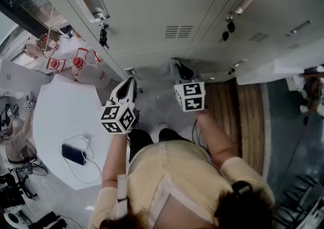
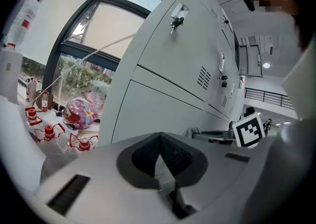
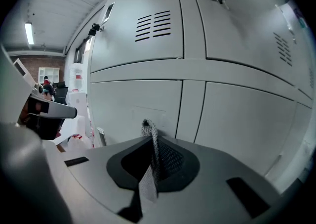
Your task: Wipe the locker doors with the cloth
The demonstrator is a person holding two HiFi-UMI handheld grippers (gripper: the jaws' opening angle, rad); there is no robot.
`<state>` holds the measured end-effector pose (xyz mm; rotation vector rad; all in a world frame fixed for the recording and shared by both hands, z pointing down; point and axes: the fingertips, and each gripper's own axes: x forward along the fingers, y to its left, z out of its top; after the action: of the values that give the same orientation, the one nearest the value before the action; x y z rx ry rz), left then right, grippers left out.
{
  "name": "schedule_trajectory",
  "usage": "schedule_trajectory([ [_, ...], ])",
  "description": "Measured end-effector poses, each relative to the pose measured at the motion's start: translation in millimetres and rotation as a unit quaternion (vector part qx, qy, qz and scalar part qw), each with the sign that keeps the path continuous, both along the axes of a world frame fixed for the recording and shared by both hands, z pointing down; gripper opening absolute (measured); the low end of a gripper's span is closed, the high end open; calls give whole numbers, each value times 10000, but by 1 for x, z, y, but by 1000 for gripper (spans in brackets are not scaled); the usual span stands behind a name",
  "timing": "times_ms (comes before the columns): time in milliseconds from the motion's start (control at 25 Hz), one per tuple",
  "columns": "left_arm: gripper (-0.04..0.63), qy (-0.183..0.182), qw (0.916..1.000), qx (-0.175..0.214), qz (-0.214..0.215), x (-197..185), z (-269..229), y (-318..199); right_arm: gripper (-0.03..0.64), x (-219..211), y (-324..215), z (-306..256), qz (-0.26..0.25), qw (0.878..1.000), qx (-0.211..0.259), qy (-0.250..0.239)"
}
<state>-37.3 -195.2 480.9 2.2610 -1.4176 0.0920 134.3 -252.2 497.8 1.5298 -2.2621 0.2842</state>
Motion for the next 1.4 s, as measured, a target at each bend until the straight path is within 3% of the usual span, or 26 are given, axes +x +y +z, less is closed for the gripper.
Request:
schedule_trajectory([
  [360, 2, -80, 9996, 43, 265, 18, 3, -6, 14, 36, -5, 8, 359, 9992, -53, 155],
  [600, 2, -124, 9997, 64, 178, 13, 4, -5, 14, 41, 0, 10, 307, 9994, -24, 153],
  [840, 2, -339, 9994, 51, -38, -6, 9, -3, 14, 8, 22, 7, -208, 9996, -190, -35],
  [1400, 2, -273, 9978, -123, -596, -66, 24, 25, 14, -99, 38, 32, -1407, 9885, -535, -134],
])
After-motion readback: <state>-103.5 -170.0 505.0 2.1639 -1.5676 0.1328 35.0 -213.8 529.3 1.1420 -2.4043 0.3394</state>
